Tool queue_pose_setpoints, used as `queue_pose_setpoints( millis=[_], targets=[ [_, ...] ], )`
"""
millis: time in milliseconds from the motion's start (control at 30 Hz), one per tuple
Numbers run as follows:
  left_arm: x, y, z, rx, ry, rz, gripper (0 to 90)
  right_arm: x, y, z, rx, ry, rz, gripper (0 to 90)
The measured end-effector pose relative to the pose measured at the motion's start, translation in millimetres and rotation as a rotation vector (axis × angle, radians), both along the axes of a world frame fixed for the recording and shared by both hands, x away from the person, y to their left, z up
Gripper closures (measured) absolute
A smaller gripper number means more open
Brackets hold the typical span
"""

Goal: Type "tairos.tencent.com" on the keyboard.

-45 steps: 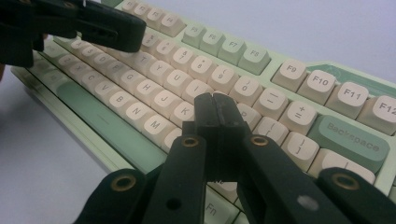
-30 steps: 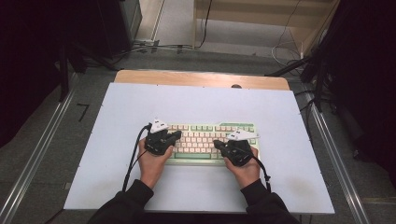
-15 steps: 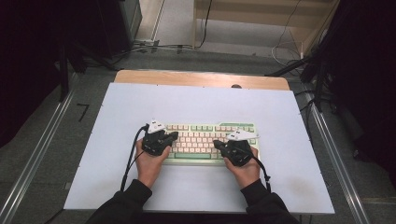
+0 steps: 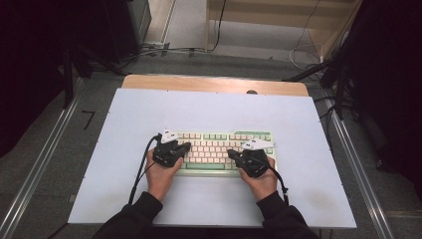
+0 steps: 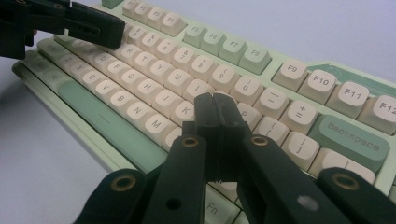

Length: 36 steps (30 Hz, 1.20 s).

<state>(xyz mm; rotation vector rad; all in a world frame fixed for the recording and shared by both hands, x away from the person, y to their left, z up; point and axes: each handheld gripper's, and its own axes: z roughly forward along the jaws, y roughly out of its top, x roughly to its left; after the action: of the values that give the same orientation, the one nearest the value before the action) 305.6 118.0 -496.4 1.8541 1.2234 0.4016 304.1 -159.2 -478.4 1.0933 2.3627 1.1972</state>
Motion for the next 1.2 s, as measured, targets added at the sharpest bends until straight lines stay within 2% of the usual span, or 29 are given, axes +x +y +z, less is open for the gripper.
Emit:
queue_pose_setpoints(
  millis=[67,200,300,800,1200],
  targets=[
    [-0.2,0.3,0.6,-0.003,0.0,0.002,90.0,-0.2,0.2,0.1,-0.001,-0.001,0.001,87.6],
    [-2.7,2.7,6.8,-0.038,-0.031,0.006,90.0,-0.7,0.3,0.8,0.004,-0.001,0.002,87.6],
    [-3.9,4.7,9.5,-0.055,-0.036,0.009,90.0,-1.1,0.9,1.5,0.008,-0.004,0.005,87.6],
    [-5.1,3.7,7.5,-0.049,-0.029,0.0,90.0,-2.9,9.9,-0.2,0.003,0.002,0.027,87.6],
    [-5.9,7.5,8.5,-0.062,-0.039,0.015,90.0,-2.7,18.4,-1.1,0.0,0.002,0.048,87.6]
  ],
)
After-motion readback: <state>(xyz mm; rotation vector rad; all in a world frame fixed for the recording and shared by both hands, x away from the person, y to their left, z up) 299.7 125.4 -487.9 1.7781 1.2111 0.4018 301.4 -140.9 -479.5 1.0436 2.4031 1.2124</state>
